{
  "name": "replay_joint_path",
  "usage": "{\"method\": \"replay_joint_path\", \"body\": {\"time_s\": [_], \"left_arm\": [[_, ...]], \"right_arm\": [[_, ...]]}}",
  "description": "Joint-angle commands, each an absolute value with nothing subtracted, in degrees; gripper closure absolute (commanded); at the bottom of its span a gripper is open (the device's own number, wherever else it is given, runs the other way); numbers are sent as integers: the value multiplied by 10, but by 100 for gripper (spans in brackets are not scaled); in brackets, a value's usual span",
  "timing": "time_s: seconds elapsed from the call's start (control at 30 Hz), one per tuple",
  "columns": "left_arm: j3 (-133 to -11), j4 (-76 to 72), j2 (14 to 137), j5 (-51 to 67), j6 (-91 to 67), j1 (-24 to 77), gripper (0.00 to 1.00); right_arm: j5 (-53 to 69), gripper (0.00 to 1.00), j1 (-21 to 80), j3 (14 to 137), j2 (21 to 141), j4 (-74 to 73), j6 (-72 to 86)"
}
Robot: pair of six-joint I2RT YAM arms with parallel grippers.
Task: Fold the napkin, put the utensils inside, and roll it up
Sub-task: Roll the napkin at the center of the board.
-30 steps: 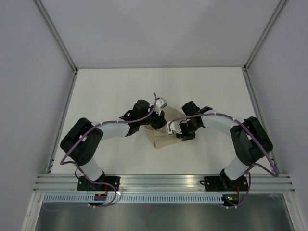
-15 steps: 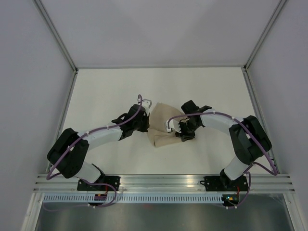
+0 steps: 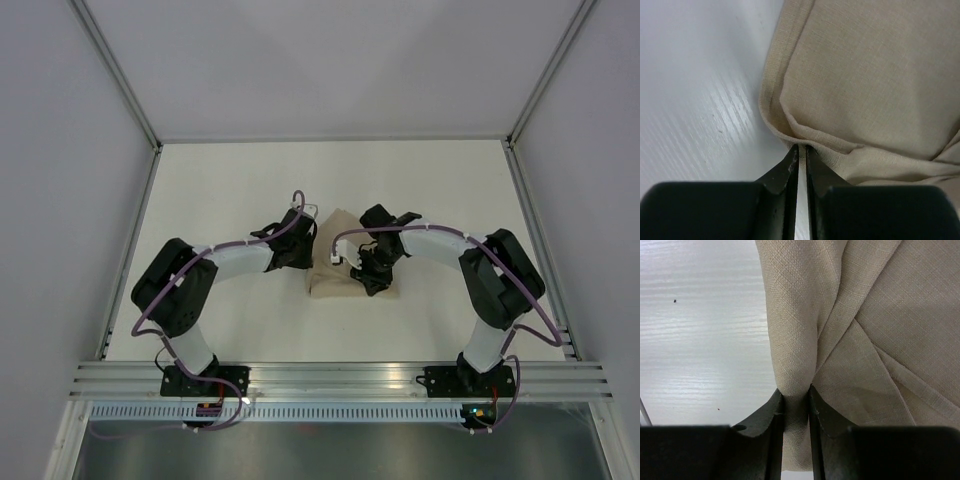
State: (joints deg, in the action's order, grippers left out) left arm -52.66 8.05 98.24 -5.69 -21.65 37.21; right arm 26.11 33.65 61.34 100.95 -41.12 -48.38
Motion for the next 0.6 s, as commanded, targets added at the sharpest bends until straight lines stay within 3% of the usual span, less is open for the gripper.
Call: {"method": "replay_joint_path", "body": {"time_s": [0.0,0.13,0.33,0.57], "left_arm": [[-560,95,1009,-46,-204,354,86],[-591,94,1020,-47,-192,339,84],[-606,93,989,-68,-183,313,70],[-614,80,926,-89,-164,294,66]], "right_arm": [[269,92,345,655,1055,-446,-452],[286,93,343,700,1117,-494,-458],[309,95,334,752,1187,-540,-474],[328,96,306,835,1279,-601,-476]]}}
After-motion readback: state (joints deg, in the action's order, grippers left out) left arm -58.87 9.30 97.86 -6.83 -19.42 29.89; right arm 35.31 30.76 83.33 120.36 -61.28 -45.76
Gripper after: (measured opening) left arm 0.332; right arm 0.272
